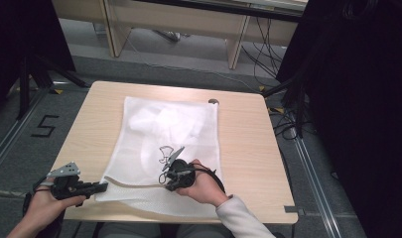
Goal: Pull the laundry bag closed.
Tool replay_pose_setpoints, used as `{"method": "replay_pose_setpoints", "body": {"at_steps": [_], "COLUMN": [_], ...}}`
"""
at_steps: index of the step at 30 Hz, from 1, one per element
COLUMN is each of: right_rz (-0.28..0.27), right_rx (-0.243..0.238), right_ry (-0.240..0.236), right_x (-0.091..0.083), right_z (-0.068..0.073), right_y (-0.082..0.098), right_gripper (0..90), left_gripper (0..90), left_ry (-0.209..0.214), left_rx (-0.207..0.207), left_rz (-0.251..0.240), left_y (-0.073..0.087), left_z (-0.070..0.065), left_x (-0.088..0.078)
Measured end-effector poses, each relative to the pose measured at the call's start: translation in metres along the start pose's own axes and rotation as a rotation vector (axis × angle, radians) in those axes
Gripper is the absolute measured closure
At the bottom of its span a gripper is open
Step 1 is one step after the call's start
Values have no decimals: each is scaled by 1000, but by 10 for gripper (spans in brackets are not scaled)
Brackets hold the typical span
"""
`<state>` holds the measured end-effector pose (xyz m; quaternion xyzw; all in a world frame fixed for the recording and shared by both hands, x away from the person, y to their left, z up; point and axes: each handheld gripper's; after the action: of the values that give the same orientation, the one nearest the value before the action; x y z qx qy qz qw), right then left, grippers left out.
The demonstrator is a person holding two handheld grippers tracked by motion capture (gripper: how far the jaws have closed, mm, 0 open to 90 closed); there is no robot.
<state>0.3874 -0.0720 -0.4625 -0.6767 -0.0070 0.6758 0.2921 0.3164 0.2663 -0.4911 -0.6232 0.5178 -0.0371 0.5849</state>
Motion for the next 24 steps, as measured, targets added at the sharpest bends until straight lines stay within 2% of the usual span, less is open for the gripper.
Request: {"method": "replay_pose_setpoints", "body": {"at_steps": [2, 15, 17, 18, 21, 23, 24], "right_rz": [-7, -3, -6, 0, 1, 1, 0], "right_rx": [8, 23, 3, 8, 22, 10, 22], "right_ry": [-20, -14, -8, 0, -15, -10, -8], "right_x": [0, -3, -2, -2, -2, -3, -4], "right_z": [0, -2, -3, -3, -2, -3, -3], "right_y": [1, 5, 5, 6, 6, 6, 7], "right_gripper": [824, 824, 824, 824, 824, 824, 824], "left_gripper": [854, 854, 854, 855, 855, 855, 855], "left_ry": [-1, -1, -1, -2, 0, 0, -2], "left_rx": [-3, 1, 1, 2, -3, 1, 1], "left_rz": [-3, 2, 2, 1, -3, 1, 2], "left_y": [0, 0, 0, 0, 0, 0, 0], "left_z": [0, 0, 0, 0, 0, 0, 0], "left_x": [0, 0, 0, 0, 0, 0, 0]}}
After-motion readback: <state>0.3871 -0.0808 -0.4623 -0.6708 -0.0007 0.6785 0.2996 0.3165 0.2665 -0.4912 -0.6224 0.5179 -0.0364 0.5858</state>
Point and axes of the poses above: each handheld gripper's, and its own axes: x roughly forward along the jaws, y roughly out of its underside, z roughly to its left, and after that the axes turned 2 degrees about x, right-handed
